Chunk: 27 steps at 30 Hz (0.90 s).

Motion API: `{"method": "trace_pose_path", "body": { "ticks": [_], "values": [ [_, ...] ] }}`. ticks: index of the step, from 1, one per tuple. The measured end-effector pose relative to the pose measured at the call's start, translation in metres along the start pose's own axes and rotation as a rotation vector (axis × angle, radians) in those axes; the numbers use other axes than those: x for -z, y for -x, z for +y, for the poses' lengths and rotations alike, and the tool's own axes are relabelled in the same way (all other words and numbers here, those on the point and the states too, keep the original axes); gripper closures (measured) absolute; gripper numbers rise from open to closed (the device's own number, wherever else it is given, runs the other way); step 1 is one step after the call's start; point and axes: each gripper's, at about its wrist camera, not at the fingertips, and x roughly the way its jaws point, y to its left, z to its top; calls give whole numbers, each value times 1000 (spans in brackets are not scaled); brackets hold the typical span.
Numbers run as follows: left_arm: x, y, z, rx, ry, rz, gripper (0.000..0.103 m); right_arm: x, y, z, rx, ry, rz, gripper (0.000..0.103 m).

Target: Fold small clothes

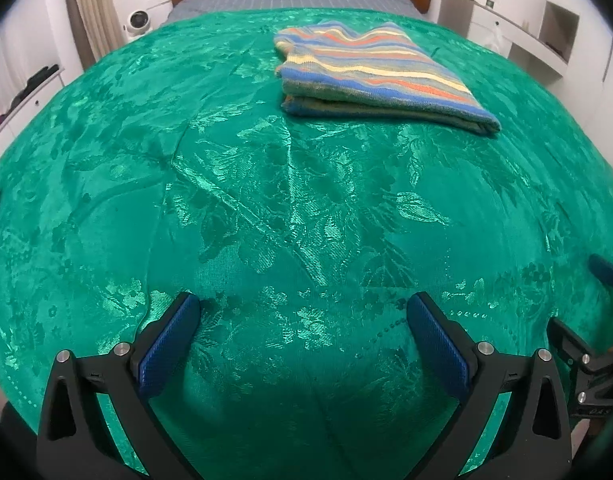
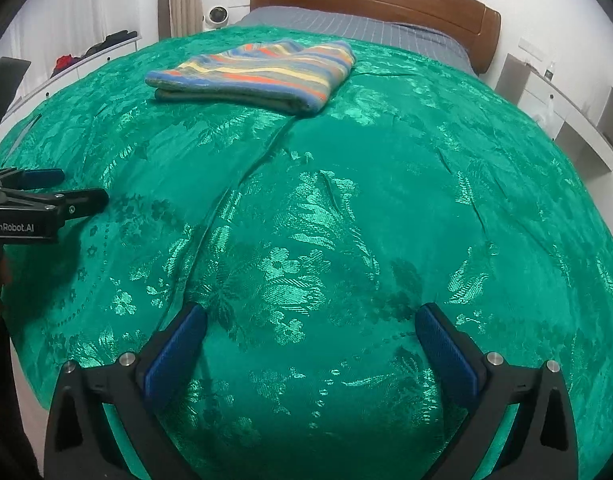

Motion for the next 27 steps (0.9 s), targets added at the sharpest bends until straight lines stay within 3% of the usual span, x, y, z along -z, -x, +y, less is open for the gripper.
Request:
{"method": "trace_pose_path", "body": {
  "ticks": [27],
  "values": [
    [-1, -2, -4, -13, -24, 11, 1, -7, -6, 2, 12, 13, 50, 0]
  ]
}}
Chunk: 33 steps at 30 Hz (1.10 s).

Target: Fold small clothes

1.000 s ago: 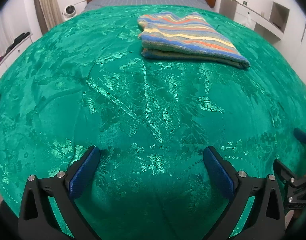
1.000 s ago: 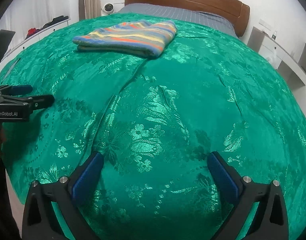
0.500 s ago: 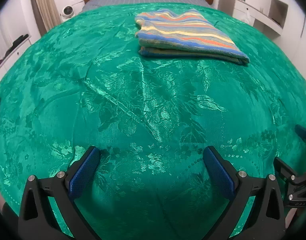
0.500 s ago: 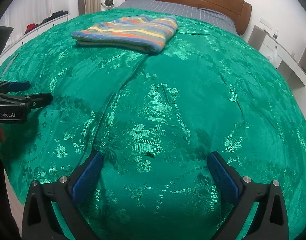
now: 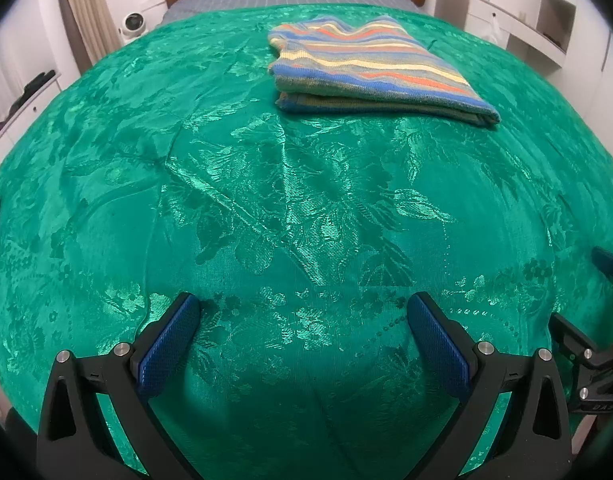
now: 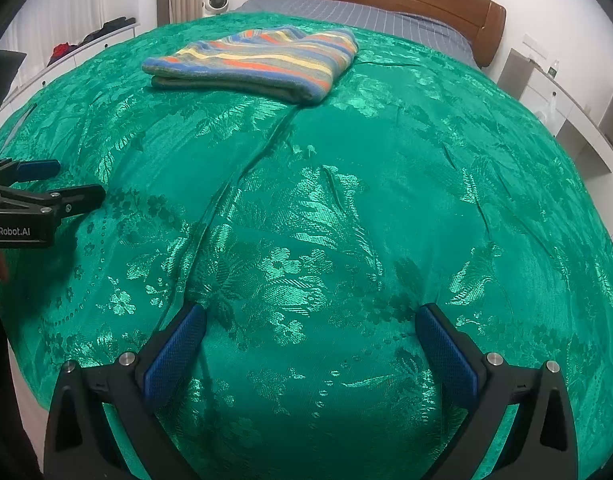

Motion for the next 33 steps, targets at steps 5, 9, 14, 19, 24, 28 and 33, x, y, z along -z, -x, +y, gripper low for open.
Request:
{"method": "trace_pose_path", "body": {
  "ticks": [5, 9, 14, 19, 24, 28, 33],
  "values": [
    [-1, -1, -1, -4, 2, 3, 1, -1, -1, 0, 0, 3, 10, 0],
    [-2, -2, -1, -2, 0, 6, 1, -3, -2, 0, 2, 6, 22, 0],
    [-1, -2, -1, -4, -1, 7, 1, -2, -2, 1, 4, 9, 20, 0],
    [-2, -2, 0, -2, -1, 11, 1, -3, -2, 0, 6, 9, 21, 0],
    [-2, 0, 2, 11, 9, 3, 0, -2, -1, 1, 10, 3, 23, 0],
    [-17, 9, 20, 117, 18, 44, 1, -11, 2, -4, -19, 3, 80, 0],
    [-68, 27, 60, 288, 103, -45, 1, -44, 23, -40, -155, -89, 26, 0]
  ]
}}
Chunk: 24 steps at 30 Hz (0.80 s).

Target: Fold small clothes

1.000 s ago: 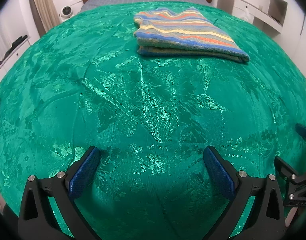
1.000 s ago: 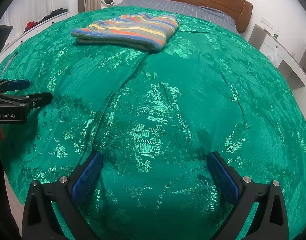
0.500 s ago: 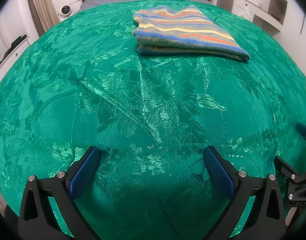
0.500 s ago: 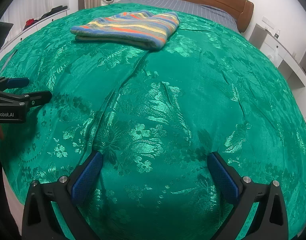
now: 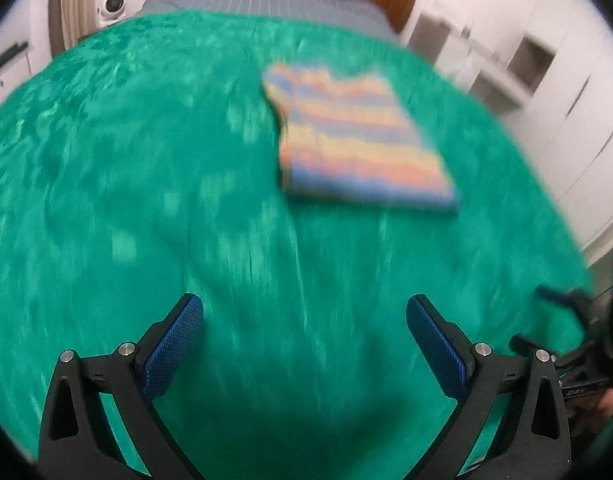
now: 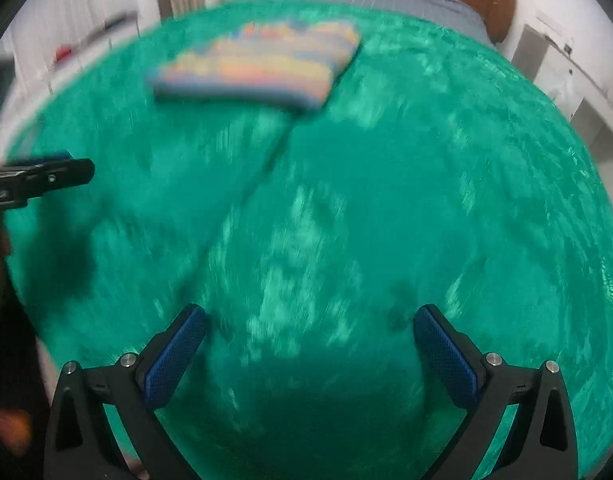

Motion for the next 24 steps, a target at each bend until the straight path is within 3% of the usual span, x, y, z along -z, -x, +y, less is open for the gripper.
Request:
{"method": "trace_pose_path", "body": {
  "ticks": [1, 4, 7, 9, 13, 16, 18, 19, 20, 21, 22, 24],
  "values": [
    [-24, -4, 10, 57, 29, -2, 1, -14, 2, -8, -32, -22, -23, 0],
    [-75, -33, 27, 127, 76, 37, 1, -66, -10, -33, -173, -105, -49, 0],
    [-120, -87, 37, 99, 86, 106, 1, -115, -45, -60, -317, -237, -59, 1],
    [-134, -112, 40, 75, 90, 152, 1, -148, -83, -75, -382, -325, -37, 5],
    [-152, -145, 38, 80, 100, 194, 1, -182, -143, -84, -498, -432, 15, 13],
    [-154, -154, 18, 47, 20, 219, 5, -194, -172, -88, -604, -520, 27, 12],
    [-151, -159, 4, 25, -54, 231, 34, -203, -181, -84, -694, -551, 46, 27],
    [-150, -160, -5, 20, -93, 227, 42, -205, -183, -79, -709, -541, 67, 29],
    [-150, -160, -8, 27, -97, 223, 65, -208, -184, -73, -680, -504, 84, 41],
    [-150, -160, -10, 25, -87, 221, 79, -212, -182, -63, -588, -432, 100, 69],
    [-152, -158, -11, 23, -54, 211, 83, -216, -178, -49, -425, -309, 107, 73],
    [-154, -152, -11, 19, -24, 190, 88, -219, -161, -28, -300, -187, 51, 75]
  ]
}}
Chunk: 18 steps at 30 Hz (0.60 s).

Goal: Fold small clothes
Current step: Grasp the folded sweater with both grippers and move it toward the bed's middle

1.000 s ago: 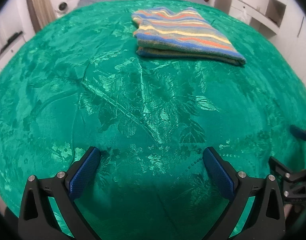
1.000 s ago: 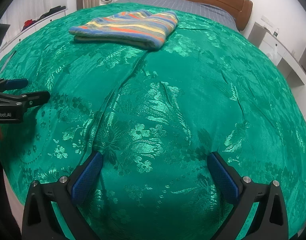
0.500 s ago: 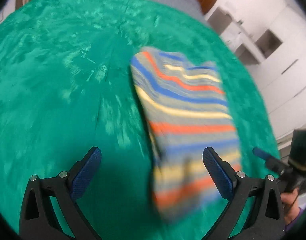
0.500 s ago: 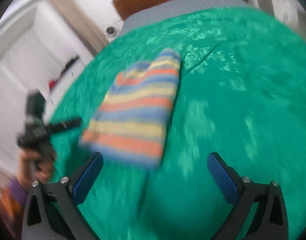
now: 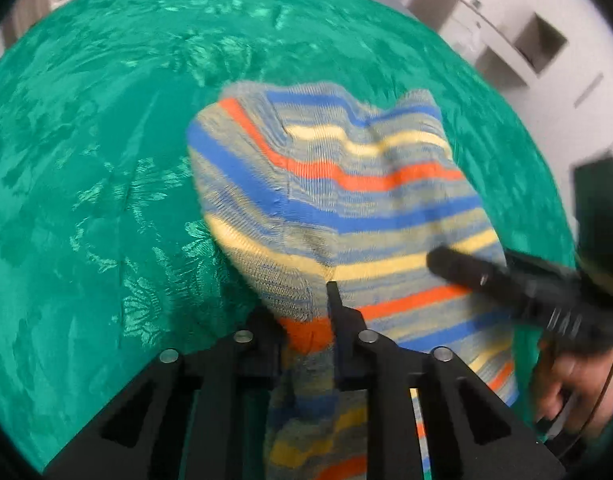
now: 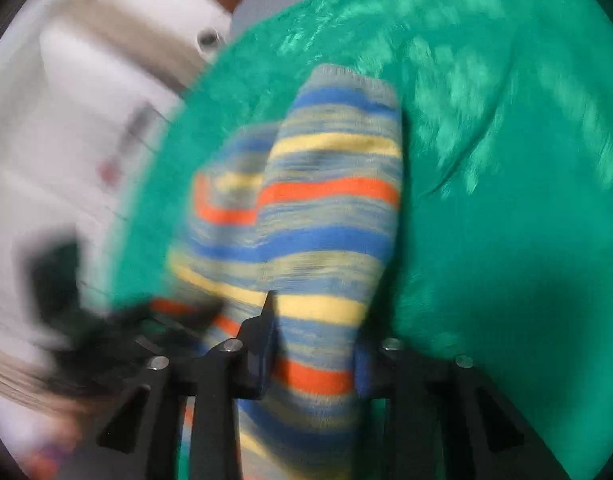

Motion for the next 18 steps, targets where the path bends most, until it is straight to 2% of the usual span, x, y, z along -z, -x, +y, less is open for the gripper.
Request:
{"method": "trace_pose_path", "body": {
  "ticks": [3, 6, 9, 10, 11, 12, 13, 14, 15, 18],
  "values": [
    [1, 22, -10, -23, -32, -60, 88, 4, 20, 34, 89, 138, -79, 78],
    [-2, 55, -23, -17, -57, -135, 88, 6, 47, 56, 91, 200, -157, 78],
    [-12, 79, -28, 0, -56, -199, 86, -4, 76, 59, 73, 197, -235, 78],
    [-15, 82, -31, 1, -49, -214, 83, -12, 78, 58, 65, 187, -239, 78],
    [-18, 80, -30, -11, -33, -211, 65, -18, 81, 49, 58, 158, -226, 75],
    [-18, 76, -29, -24, -23, -195, 27, -19, 79, 42, 66, 138, -205, 57],
    [-15, 68, -27, -69, -13, -173, 13, -20, 77, 28, 130, 107, -168, 41],
    [-6, 66, -24, -104, -10, -179, 7, -19, 76, 21, 185, 98, -155, 6],
    [7, 67, -22, -137, -19, -194, 7, -10, 81, 9, 261, 97, -156, 1],
    [42, 73, -24, -195, -56, -211, 7, 22, 99, -9, 333, 135, -136, 1]
  ]
}}
